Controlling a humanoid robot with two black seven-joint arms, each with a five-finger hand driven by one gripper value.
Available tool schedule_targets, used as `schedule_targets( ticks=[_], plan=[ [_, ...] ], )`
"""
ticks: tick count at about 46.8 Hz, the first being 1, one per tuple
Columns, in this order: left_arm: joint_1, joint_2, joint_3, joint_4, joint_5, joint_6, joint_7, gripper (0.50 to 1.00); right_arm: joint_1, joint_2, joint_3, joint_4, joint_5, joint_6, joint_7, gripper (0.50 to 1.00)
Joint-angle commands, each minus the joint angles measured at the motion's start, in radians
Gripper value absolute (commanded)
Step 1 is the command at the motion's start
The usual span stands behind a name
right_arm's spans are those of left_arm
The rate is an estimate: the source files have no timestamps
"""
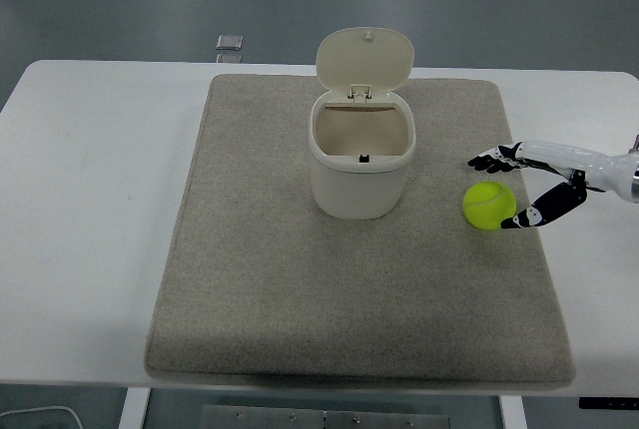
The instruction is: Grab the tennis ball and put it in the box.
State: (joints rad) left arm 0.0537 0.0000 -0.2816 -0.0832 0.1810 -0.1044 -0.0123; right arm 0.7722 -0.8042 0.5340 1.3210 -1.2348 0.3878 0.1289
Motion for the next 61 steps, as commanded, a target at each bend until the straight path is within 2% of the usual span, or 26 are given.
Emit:
schedule_targets(
  ticks=[1, 18, 23, 26, 31, 42, 51, 57, 61],
  plan=[
    [0.0, 0.0, 0.001, 0.0, 0.0, 0.0, 0.0, 0.992, -0.007, 0.008, 0.0, 0.0, -0.011, -0.006, 0.0, 0.909],
    [0.0, 0.0, -0.001, -0.001, 0.0, 0.0, 0.0, 0.992, -0.025, 0.025, -0.003, -0.008, -0.061, -0.06, 0.009, 0.913],
    [0.0, 0.0, 0.001, 0.0, 0.0, 0.0, 0.0, 0.992, -0.028, 0.031, -0.005, -0.009, -0.065, -0.07, 0.02, 0.901],
    [0.0, 0.0, 0.001, 0.0, 0.0, 0.0, 0.0, 0.992, -0.028, 0.033, -0.006, -0.009, -0.065, -0.07, 0.02, 0.868],
    [0.0, 0.0, -0.001, 0.0, 0.0, 0.0, 0.0, 0.992, -0.028, 0.034, -0.006, -0.009, -0.069, -0.07, 0.02, 0.846],
    [0.0, 0.0, -0.001, 0.0, 0.0, 0.0, 0.002, 0.992, -0.028, 0.034, -0.008, -0.011, -0.094, -0.063, 0.032, 0.727],
    [0.0, 0.0, 0.001, 0.0, 0.0, 0.0, 0.0, 0.992, -0.028, 0.034, -0.008, -0.012, -0.092, -0.058, 0.04, 0.715],
    [0.0, 0.0, -0.001, 0.0, 0.0, 0.0, 0.0, 0.992, -0.028, 0.034, -0.008, -0.014, -0.092, -0.058, 0.04, 0.642],
    [0.0, 0.0, -0.001, 0.0, 0.0, 0.0, 0.0, 0.992, -0.027, 0.031, -0.005, -0.014, -0.091, -0.055, 0.04, 0.556]
  ],
)
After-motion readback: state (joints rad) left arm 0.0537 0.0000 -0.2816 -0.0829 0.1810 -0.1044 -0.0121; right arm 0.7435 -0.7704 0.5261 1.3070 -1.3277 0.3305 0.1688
